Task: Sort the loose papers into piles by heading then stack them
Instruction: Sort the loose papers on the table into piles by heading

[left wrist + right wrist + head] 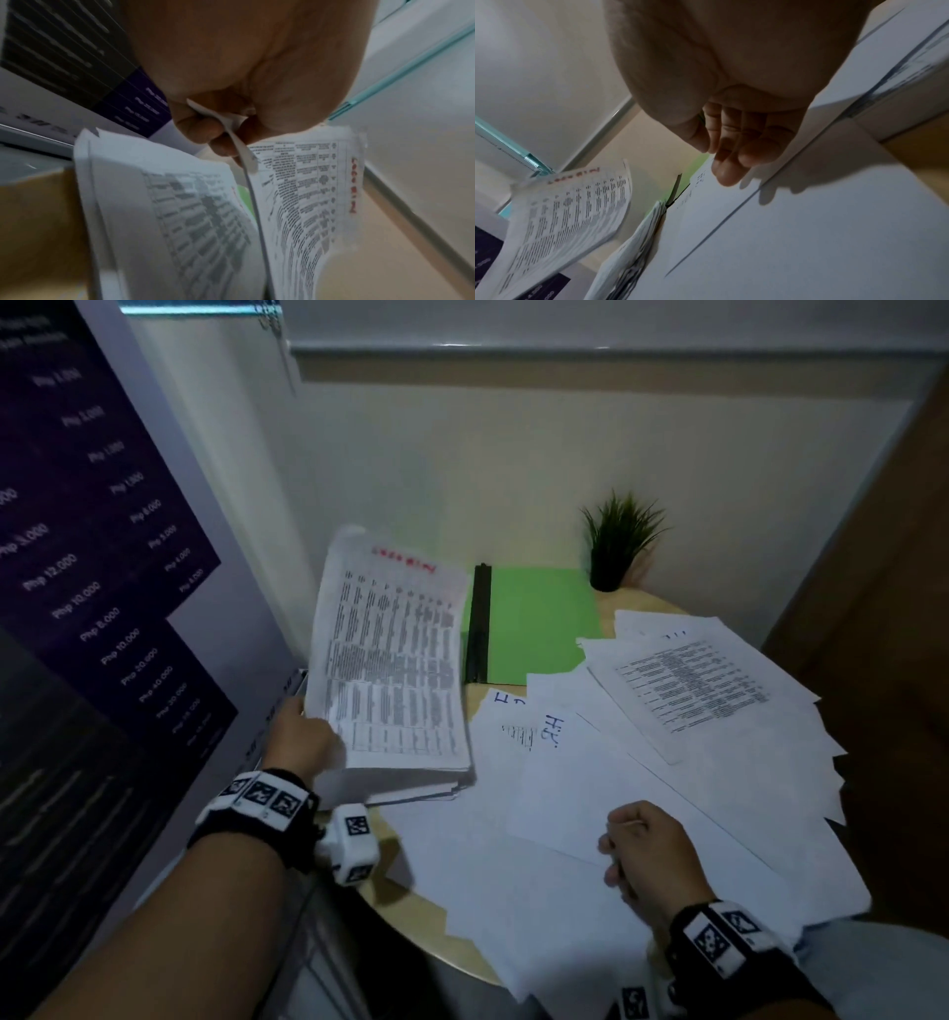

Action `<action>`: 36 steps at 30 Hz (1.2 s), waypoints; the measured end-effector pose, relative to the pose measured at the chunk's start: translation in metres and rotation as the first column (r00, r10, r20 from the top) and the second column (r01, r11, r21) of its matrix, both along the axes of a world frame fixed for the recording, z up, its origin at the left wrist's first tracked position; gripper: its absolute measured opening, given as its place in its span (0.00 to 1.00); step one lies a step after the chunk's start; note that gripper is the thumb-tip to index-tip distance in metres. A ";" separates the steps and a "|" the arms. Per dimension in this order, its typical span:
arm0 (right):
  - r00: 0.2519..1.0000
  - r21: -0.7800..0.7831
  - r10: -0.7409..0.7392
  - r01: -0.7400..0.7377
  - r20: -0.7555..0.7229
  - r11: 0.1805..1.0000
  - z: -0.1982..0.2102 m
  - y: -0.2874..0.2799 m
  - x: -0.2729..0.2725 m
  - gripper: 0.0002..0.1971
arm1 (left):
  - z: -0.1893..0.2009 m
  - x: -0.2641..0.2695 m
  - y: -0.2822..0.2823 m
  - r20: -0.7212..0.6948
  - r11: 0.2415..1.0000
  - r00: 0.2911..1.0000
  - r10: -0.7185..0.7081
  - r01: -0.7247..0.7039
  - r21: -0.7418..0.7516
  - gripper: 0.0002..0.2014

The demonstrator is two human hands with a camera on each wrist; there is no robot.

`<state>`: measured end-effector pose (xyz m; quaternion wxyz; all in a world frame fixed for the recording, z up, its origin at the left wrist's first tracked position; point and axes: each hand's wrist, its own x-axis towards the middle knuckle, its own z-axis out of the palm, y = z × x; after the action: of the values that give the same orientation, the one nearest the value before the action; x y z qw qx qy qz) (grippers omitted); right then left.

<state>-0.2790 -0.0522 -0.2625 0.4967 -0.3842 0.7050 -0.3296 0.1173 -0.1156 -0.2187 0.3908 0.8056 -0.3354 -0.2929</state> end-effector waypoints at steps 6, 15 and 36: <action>0.990 -0.023 0.058 -0.061 -0.127 0.998 -0.004 0.002 -0.003 0.10 | -0.016 0.030 -0.002 0.043 0.986 0.999 0.009 -0.015 0.164 0.15; 0.353 0.315 0.616 -0.621 -0.705 0.717 -0.005 0.000 0.003 0.48 | -0.004 0.003 0.006 0.019 1.000 1.000 0.000 0.000 -0.011 0.26; 0.172 0.205 0.425 -0.679 -0.889 0.705 -0.010 -0.010 -0.003 0.21 | 0.028 -0.124 0.075 -0.104 0.893 0.895 -0.434 0.412 -0.179 0.09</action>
<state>-0.2818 -0.0623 -0.2726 0.0761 -0.7820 0.6165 0.0511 -0.0072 -0.0404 -0.1907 0.4006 0.6581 -0.4959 -0.4006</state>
